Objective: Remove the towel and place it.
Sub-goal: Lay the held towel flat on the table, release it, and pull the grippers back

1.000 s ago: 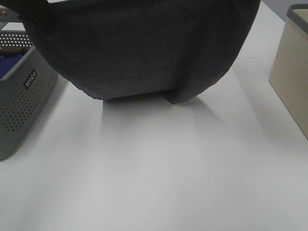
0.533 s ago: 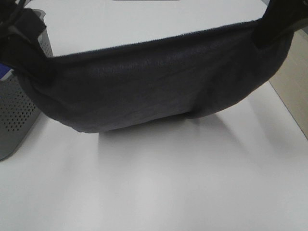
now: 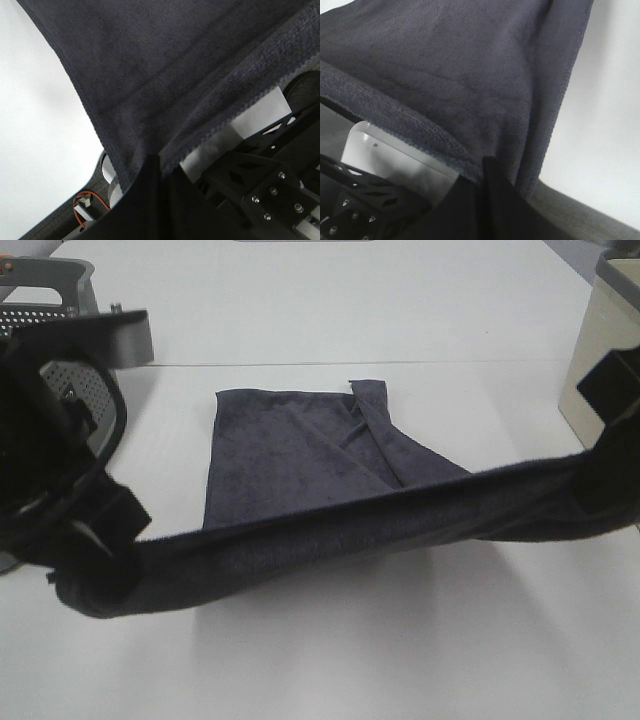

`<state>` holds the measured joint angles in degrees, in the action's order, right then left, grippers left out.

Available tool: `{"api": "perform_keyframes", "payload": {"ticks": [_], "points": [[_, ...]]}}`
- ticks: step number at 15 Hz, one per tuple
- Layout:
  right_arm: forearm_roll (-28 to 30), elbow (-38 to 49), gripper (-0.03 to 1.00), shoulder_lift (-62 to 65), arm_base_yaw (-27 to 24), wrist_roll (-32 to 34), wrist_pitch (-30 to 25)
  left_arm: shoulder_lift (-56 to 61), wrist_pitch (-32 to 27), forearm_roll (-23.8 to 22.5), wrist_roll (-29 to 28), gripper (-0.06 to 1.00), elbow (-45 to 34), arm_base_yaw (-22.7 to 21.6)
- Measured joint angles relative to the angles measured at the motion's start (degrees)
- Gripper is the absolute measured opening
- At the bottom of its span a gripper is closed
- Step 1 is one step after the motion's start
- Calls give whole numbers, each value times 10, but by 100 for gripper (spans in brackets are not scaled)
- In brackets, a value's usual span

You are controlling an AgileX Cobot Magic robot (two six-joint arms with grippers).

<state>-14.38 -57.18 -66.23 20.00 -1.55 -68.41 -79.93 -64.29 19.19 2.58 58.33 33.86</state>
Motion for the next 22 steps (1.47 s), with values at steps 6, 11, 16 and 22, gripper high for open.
{"api": "perform_keyframes", "payload": {"ticks": [6, 11, 16, 22], "points": [[-43, 132, 1, 39, 0, 2, 0, 27, 4, 41, -44, 0, -97, 76], [-56, 205, 1, 39, -3, 2, 17, 25, 13, 47, -50, 0, -108, 97], [-84, 233, 1, -24, -2, -22, 76, -71, 11, 37, -45, 0, -111, 98], [-91, 234, 1, -168, -5, -65, 101, -158, 20, 54, 1, 0, -111, 98]]}}
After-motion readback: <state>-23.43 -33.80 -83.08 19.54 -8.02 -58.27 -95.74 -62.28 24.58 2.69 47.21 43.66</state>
